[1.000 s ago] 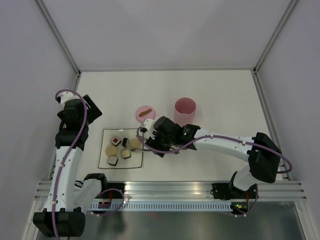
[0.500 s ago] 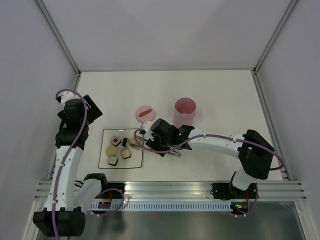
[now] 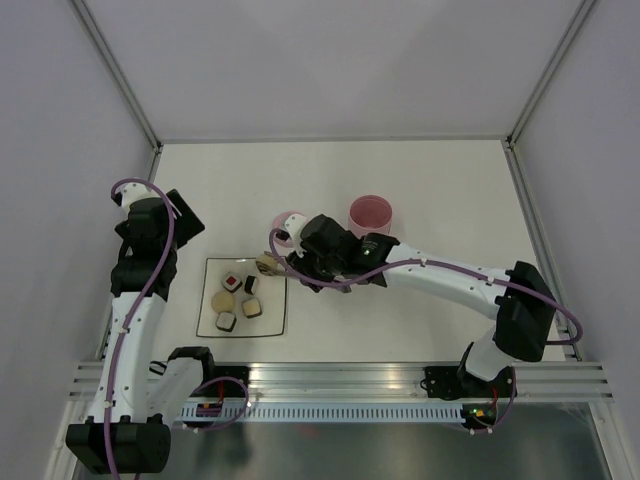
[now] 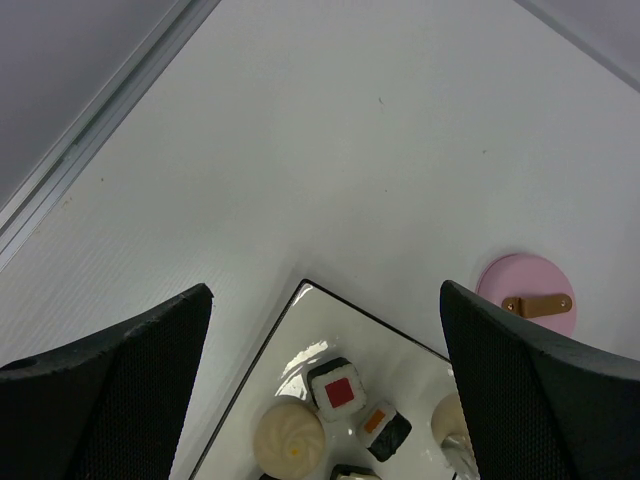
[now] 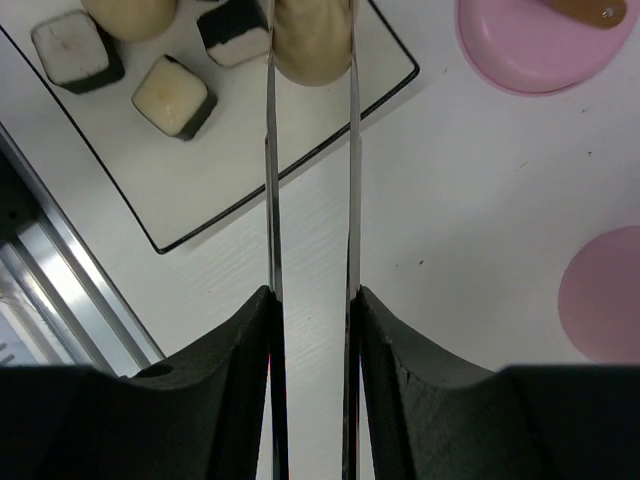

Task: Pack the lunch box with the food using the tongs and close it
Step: Pick up the fake food from the plate, then place the fake food in the packing box.

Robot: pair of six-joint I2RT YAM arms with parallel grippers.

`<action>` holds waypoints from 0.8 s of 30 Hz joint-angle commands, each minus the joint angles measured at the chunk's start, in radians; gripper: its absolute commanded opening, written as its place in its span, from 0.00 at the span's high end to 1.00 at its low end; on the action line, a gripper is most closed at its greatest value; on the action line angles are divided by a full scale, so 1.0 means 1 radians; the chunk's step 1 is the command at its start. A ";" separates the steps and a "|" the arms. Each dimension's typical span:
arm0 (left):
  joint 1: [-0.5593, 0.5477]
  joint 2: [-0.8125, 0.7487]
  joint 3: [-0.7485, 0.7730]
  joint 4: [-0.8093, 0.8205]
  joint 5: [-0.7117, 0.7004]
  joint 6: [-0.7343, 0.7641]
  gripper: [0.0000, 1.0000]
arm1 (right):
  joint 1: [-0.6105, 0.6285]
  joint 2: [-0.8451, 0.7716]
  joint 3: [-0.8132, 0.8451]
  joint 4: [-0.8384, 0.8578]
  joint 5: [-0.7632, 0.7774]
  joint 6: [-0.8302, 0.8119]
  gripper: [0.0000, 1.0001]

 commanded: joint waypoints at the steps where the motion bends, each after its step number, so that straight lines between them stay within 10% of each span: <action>1: 0.006 -0.012 -0.009 0.008 0.003 0.012 0.00 | -0.067 -0.082 0.090 -0.034 -0.002 0.077 0.73; 13: 0.006 -0.011 -0.006 0.010 0.003 0.010 0.00 | -0.377 -0.263 0.148 -0.305 0.188 0.123 0.79; 24: 0.006 -0.004 -0.003 0.010 0.015 0.010 0.00 | -0.423 -0.433 0.091 -0.405 0.205 0.230 0.78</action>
